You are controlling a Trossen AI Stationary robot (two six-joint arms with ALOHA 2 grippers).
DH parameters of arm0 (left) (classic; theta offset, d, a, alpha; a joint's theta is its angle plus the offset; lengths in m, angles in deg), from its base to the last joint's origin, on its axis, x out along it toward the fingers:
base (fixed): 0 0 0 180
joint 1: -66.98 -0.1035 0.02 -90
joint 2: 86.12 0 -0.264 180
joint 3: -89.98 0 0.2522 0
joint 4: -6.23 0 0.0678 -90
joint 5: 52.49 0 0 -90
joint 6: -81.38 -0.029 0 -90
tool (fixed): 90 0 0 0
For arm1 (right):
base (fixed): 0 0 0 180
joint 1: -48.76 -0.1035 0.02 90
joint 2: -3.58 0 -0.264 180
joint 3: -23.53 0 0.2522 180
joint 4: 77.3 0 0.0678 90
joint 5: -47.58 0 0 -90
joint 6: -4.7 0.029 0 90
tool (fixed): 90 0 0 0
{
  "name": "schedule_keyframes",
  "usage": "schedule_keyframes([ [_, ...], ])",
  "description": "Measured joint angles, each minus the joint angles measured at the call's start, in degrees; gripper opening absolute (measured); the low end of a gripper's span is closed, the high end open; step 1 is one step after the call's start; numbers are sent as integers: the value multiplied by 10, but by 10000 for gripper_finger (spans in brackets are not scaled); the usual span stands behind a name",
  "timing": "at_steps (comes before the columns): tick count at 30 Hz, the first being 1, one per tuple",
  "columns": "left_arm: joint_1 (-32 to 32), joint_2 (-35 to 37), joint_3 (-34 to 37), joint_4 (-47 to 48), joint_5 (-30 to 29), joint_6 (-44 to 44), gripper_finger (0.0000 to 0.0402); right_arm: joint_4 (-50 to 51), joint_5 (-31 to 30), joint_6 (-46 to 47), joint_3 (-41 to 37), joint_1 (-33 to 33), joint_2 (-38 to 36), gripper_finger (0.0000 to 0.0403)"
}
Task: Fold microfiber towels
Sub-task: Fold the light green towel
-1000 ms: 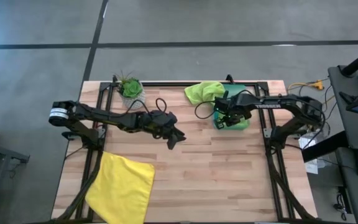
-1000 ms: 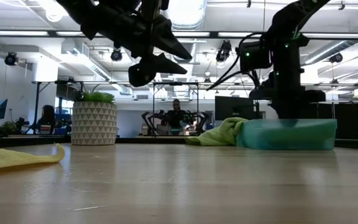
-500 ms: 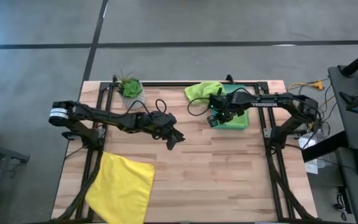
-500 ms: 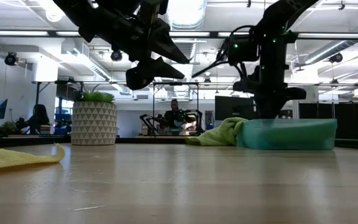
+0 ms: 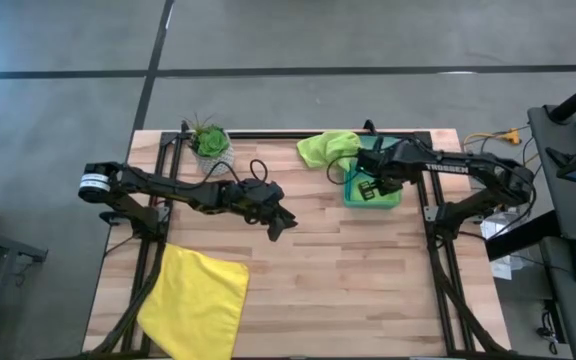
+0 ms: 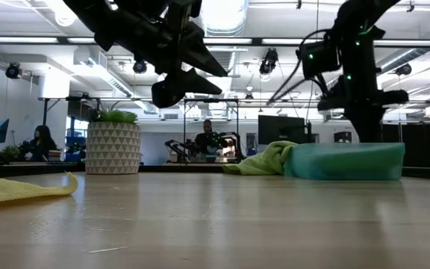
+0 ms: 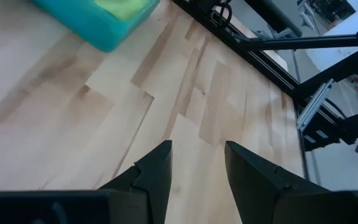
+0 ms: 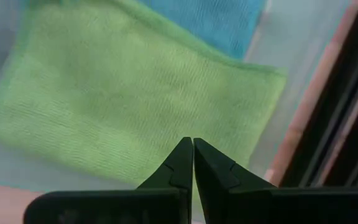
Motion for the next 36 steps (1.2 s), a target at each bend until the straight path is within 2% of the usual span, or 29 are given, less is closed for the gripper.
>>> schedule_keyframes([
  [5, -10, 0, -6, -2, -11, -24, 132, -33, 19, -11, -11, -6, -45, 9],
  [11, -22, 1, -23, -2, -9, -26, 132, -110, 15, -44, 2, -51, -198, 9],
  [14, -28, 3, -33, 1, 0, -44, 132, -143, -43, -11, -4, -79, -278, 9],
  [18, -28, 16, -41, 1, 43, -56, 132, -216, -132, 6, -36, -124, -362, 9],
  [21, -28, 32, -41, 3, 84, -57, 132, -327, -150, -26, -85, -135, -400, 9],
  [25, -28, 60, -39, 41, 96, -94, 132, -501, -121, -127, -160, -139, -401, 9],
  [27, -28, 76, -37, 81, 96, -116, 132, -554, -95, -222, -187, -140, -383, 9],
  [28, -28, 85, -37, 94, 96, -126, 132, -560, -89, -239, -196, -139, -373, 9],
  [29, -28, 95, -37, 112, 96, -132, 132, -557, -82, -213, -200, -137, -360, 9],
  [31, -28, 117, -37, 149, 96, -141, 132, -536, -72, -100, -201, -109, -328, 9],
  [33, -28, 138, -37, 174, 95, -143, 132, -503, -18, -63, -206, -69, -298, 15],
  [36, -32, 170, -35, 195, 88, -146, 132, -518, 66, -3, -202, -10, -246, 38],
])
